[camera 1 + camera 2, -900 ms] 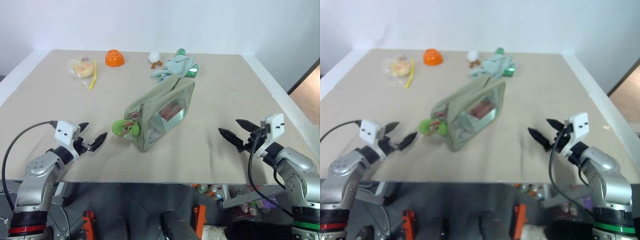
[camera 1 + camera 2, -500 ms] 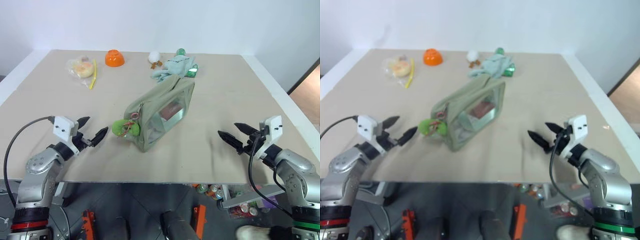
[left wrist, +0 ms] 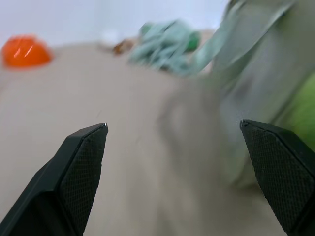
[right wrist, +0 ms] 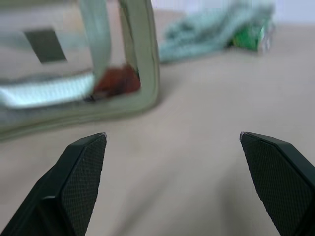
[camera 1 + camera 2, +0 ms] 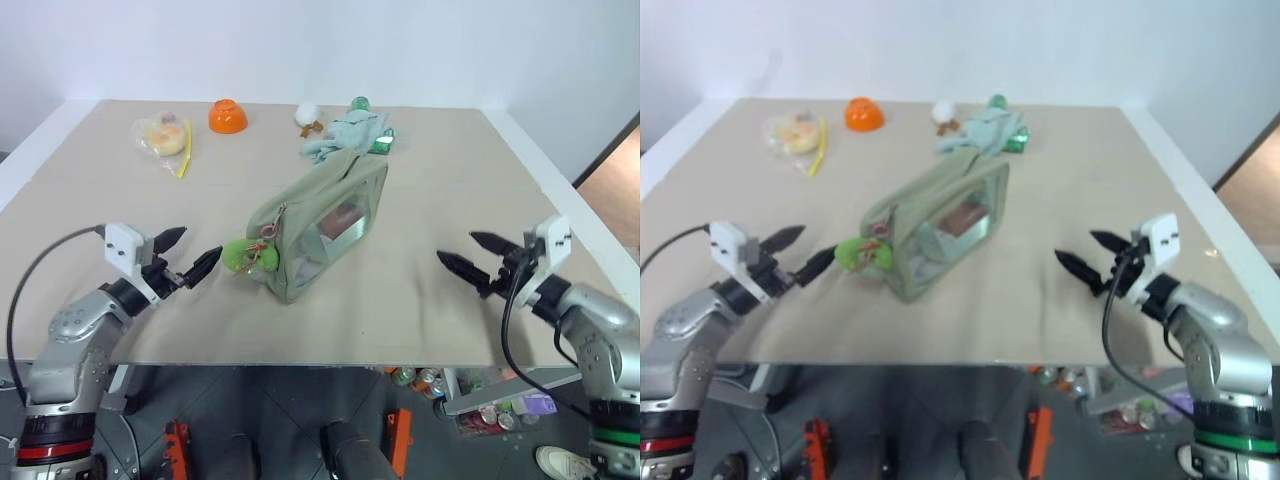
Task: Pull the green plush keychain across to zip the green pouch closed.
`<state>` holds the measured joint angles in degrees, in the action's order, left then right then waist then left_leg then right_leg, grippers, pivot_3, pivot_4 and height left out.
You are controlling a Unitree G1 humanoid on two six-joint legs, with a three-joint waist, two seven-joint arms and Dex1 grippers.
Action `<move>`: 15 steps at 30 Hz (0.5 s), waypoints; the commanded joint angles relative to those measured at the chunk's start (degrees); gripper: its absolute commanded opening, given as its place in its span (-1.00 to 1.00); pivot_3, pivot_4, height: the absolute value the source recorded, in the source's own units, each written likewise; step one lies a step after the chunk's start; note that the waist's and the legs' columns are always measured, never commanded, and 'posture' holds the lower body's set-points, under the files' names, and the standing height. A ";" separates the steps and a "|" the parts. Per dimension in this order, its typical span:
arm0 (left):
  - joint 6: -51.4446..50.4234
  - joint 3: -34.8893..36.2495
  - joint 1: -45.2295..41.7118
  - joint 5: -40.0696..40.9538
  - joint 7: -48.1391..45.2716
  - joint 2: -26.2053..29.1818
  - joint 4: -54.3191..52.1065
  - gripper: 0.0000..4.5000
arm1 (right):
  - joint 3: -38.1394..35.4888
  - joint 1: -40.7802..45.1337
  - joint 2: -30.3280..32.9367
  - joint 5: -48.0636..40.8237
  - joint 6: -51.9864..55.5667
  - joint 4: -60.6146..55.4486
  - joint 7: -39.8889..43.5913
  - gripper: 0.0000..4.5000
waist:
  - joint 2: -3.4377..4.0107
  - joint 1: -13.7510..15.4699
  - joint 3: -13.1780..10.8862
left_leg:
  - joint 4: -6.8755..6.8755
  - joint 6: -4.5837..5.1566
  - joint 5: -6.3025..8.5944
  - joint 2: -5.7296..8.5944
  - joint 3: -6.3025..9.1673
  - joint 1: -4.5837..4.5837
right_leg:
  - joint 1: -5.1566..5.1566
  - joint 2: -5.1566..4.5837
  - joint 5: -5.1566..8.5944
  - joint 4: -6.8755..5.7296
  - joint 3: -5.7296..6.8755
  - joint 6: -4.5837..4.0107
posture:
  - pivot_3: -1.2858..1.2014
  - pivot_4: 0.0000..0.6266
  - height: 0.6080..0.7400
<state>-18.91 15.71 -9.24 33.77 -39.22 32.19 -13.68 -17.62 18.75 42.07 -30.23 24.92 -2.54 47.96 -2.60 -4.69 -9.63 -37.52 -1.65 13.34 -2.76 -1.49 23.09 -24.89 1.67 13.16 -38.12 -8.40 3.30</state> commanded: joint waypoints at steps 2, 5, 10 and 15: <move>-6.42 1.97 2.06 7.24 -2.48 4.98 -11.43 0.98 | 6.85 15.72 2.07 0.41 -0.39 3.58 7.94 1.00 | 0.14 -1.02 -0.13 | 0.00 0.00 0.00 -0.04 -0.06 -0.02 | -0.06 0.02 -0.05 -0.01 0.00 -0.08 | 0.03 -0.52 1.00; -10.11 2.03 2.33 10.54 -3.43 7.68 -14.83 0.98 | 13.18 25.92 1.06 3.77 -3.99 8.59 14.00 1.00 | 0.14 -1.16 -0.14 | 0.04 0.11 -0.08 -0.03 -0.01 0.00 | -0.07 0.04 -0.09 -0.02 0.03 -0.11 | 0.03 -0.52 1.00; -12.58 1.56 -1.26 12.11 -3.69 9.64 -14.03 0.98 | 21.24 38.51 -2.34 10.42 -13.47 20.92 22.98 1.00 | 0.14 -1.08 -0.15 | 0.08 0.12 -0.09 -0.04 0.22 0.12 | -0.08 0.02 0.00 -0.02 0.33 -0.22 | 0.03 -0.52 1.00; -14.09 2.18 -3.34 12.69 -5.02 11.24 -11.99 0.98 | 26.50 46.34 -4.74 19.43 -29.83 38.54 28.28 1.00 | 0.14 -1.07 -0.16 | 0.08 0.10 -0.07 0.01 0.29 0.22 | -0.11 -0.10 -0.01 -0.01 0.42 -0.28 | 0.03 -0.52 1.00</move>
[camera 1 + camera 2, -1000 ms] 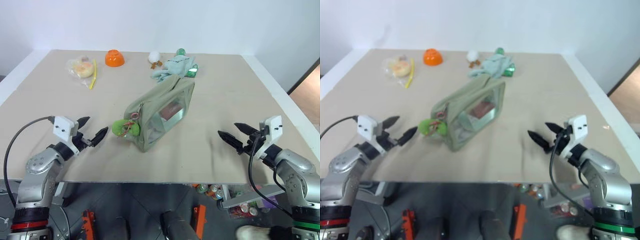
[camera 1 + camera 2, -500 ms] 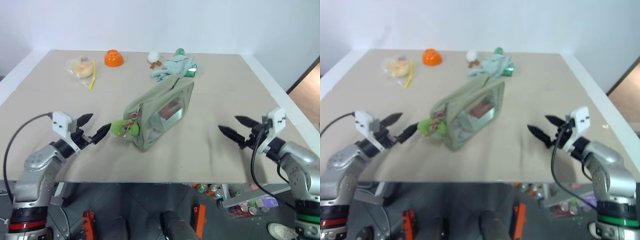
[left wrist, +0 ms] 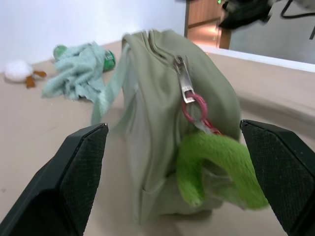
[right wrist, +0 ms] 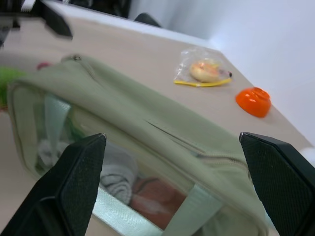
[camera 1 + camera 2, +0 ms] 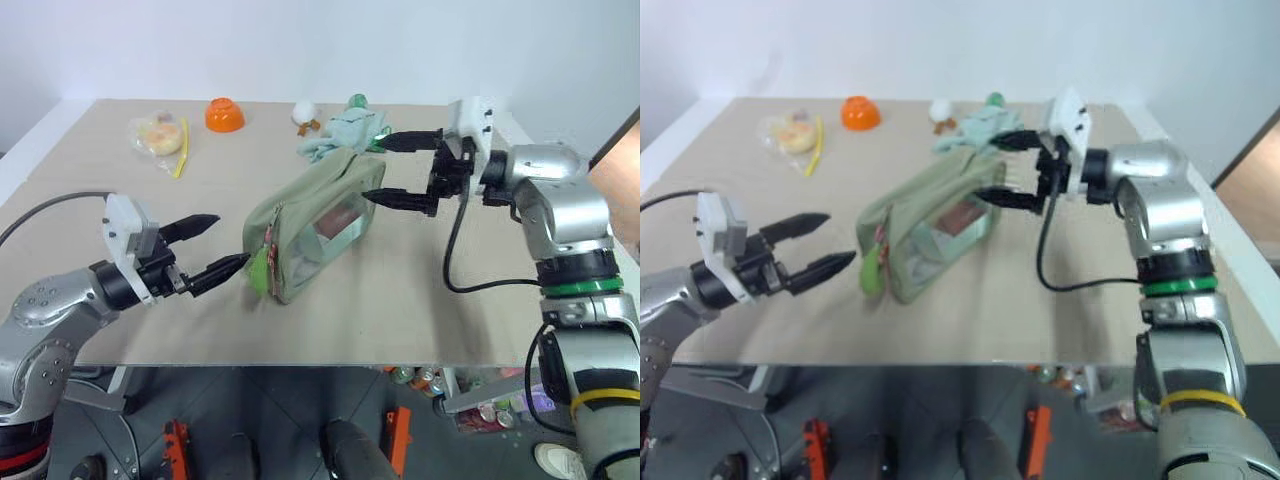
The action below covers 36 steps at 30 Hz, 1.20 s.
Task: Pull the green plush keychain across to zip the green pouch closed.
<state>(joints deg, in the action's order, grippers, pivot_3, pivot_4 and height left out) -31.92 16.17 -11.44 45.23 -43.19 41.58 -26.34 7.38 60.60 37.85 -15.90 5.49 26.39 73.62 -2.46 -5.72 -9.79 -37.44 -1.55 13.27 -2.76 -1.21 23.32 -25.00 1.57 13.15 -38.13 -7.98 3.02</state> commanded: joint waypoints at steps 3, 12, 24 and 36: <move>-3.08 4.85 -1.25 3.34 -2.02 3.98 2.31 0.98 | 1.82 8.35 -1.89 7.72 -16.50 19.15 3.53 1.00 | 0.01 -0.11 -0.01 | 0.01 -0.06 0.04 0.01 0.03 0.05 | -0.05 -0.01 -0.08 0.00 0.04 -0.21 | 0.03 -0.52 1.00; -3.07 3.40 -1.44 2.86 -1.45 3.86 0.32 0.98 | 1.05 13.71 -4.46 12.44 -26.93 33.17 3.02 1.00 | 0.17 -0.14 -0.13 | 0.13 -0.07 0.06 -0.01 0.17 0.04 | -0.08 -0.03 -0.04 -0.03 0.19 -0.32 | 0.03 -0.52 1.00; -2.56 0.60 -3.59 2.46 1.38 -0.16 -0.57 1.00 | -0.22 16.60 -6.56 14.35 -31.23 38.72 2.19 0.13 | 0.26 -0.15 -0.18 | 0.06 -0.13 0.02 0.00 0.26 0.03 | -0.02 -0.04 -0.08 -0.08 0.27 -0.37 | 0.03 -0.52 1.00; -1.53 0.59 -6.41 1.51 2.27 -2.11 2.17 1.00 | -0.95 17.32 -6.09 14.22 -33.06 36.92 3.71 -0.54 | 0.27 -0.17 -0.19 | 0.05 -0.17 0.00 0.00 0.38 0.02 | 0.01 -0.03 -0.08 -0.14 0.35 -0.38 | 0.03 -0.52 1.00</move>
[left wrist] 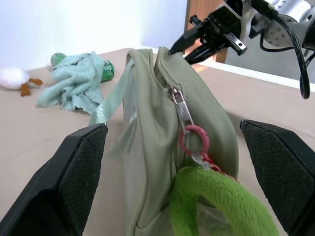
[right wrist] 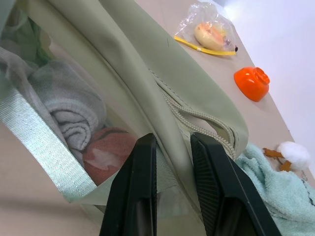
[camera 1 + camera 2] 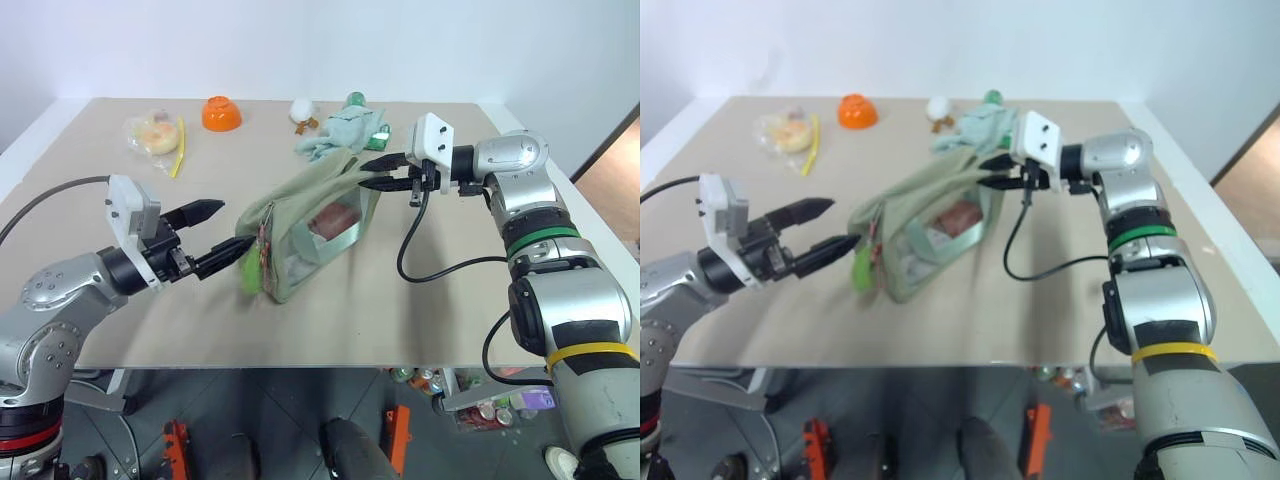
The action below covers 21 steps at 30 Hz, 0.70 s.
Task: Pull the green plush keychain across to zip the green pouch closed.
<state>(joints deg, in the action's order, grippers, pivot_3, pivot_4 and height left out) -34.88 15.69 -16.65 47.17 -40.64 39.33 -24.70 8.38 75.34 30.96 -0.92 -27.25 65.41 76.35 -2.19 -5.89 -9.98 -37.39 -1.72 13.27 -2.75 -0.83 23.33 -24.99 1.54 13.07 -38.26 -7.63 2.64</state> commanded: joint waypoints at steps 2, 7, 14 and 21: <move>1.70 1.63 -1.71 -0.48 -0.57 0.39 1.84 1.00 | -2.14 2.92 1.30 -1.10 0.12 -3.32 1.74 -0.54 | 0.01 0.00 -0.01 | 0.00 0.00 0.00 0.00 0.00 0.00 | 0.00 0.00 0.00 -0.01 0.00 0.00 | 0.03 -0.52 1.00; 3.25 2.68 -3.09 -2.04 -2.66 1.69 6.31 1.00 | -2.97 2.40 1.54 -2.97 3.14 -7.00 4.39 -0.54 | 0.08 -0.01 -0.05 | 0.00 -0.01 0.00 0.00 0.04 0.01 | -0.01 0.01 0.00 -0.02 0.05 0.00 | 0.03 -0.52 1.00; 4.59 1.51 -4.68 -3.64 -2.86 0.73 7.97 1.00 | -2.37 -0.32 1.51 -2.25 3.40 -8.43 4.40 -0.98 | 0.11 0.03 -0.07 | 0.00 -0.01 0.00 0.02 0.09 0.03 | 0.00 -0.02 0.00 -0.02 0.09 0.01 | 0.03 -0.52 1.00; 4.55 1.18 -4.67 -4.01 -2.78 0.00 7.26 1.00 | -2.38 -0.80 1.97 -2.50 3.02 -9.83 4.58 -0.98 | 0.13 0.03 -0.08 | 0.00 -0.02 -0.01 0.02 0.11 0.03 | 0.00 -0.03 0.00 -0.03 0.10 0.00 | 0.03 -0.52 1.00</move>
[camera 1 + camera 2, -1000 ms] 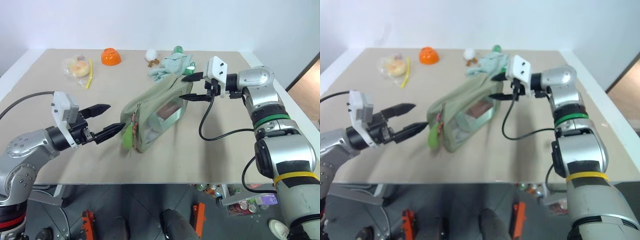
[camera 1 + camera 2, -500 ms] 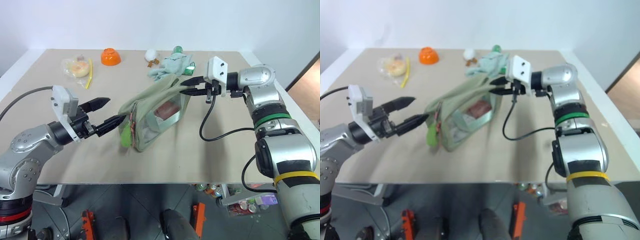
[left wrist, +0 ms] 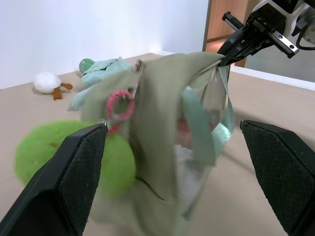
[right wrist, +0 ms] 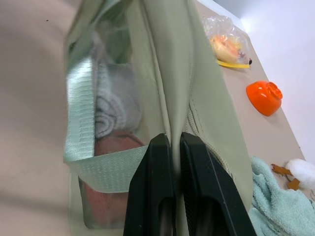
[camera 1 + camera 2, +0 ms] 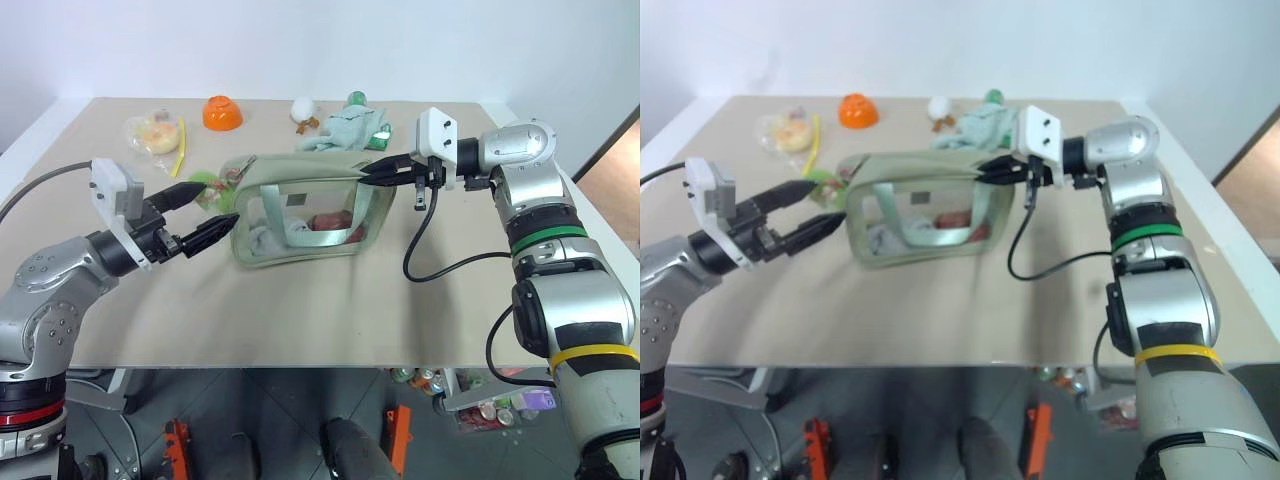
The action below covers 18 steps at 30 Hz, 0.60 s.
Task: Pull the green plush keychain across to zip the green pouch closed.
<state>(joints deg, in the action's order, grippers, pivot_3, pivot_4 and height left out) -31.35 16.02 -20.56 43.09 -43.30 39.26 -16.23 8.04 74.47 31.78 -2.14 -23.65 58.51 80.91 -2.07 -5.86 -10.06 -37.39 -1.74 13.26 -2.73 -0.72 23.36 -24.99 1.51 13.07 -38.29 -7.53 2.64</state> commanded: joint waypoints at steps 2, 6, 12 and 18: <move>1.08 0.82 -0.71 -0.03 -0.11 -0.06 -1.24 1.00 | -2.20 -0.40 1.62 -1.73 -0.58 -4.44 0.74 -0.98 | 0.00 0.00 0.00 | 0.00 0.00 0.00 0.00 0.01 0.00 | 0.00 0.00 0.00 -0.01 0.01 0.00 | 0.03 -0.52 1.00; 1.43 0.76 -0.58 -0.55 -0.29 -0.24 -0.82 1.00 | -1.98 -2.21 3.78 -1.86 1.06 -9.42 1.73 -0.98 | 0.04 0.04 -0.03 | 0.00 0.00 0.00 0.02 0.04 0.02 | 0.01 -0.02 0.01 0.00 0.02 0.02 | 0.03 -0.52 1.00; 1.74 0.58 -0.96 -1.05 -0.68 -0.09 0.04 1.00 | -2.77 -8.61 10.18 -4.38 14.25 -26.30 3.58 -0.98 | 0.12 0.34 -0.08 | 0.00 0.00 0.00 0.06 0.10 0.05 | 0.01 -0.06 0.04 -0.01 0.06 0.06 | 0.03 -0.52 1.00; 2.03 -0.40 -2.23 -1.88 -2.03 -0.21 1.73 1.00 | -4.94 -16.82 16.19 -8.34 32.32 -45.78 0.30 -0.98 | 0.19 1.02 -0.12 | -0.01 0.00 0.00 0.07 0.15 0.07 | -0.01 -0.04 0.06 -0.01 0.12 0.06 | 0.03 -0.52 1.00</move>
<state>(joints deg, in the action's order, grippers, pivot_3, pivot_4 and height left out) -30.80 15.37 -21.28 41.43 -44.51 38.92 -14.13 6.03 57.46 47.09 -7.64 4.63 18.42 82.76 -1.87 -4.84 -10.17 -37.41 -1.74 13.26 -2.67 -0.58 23.41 -24.99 1.48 13.12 -38.31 -7.42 2.69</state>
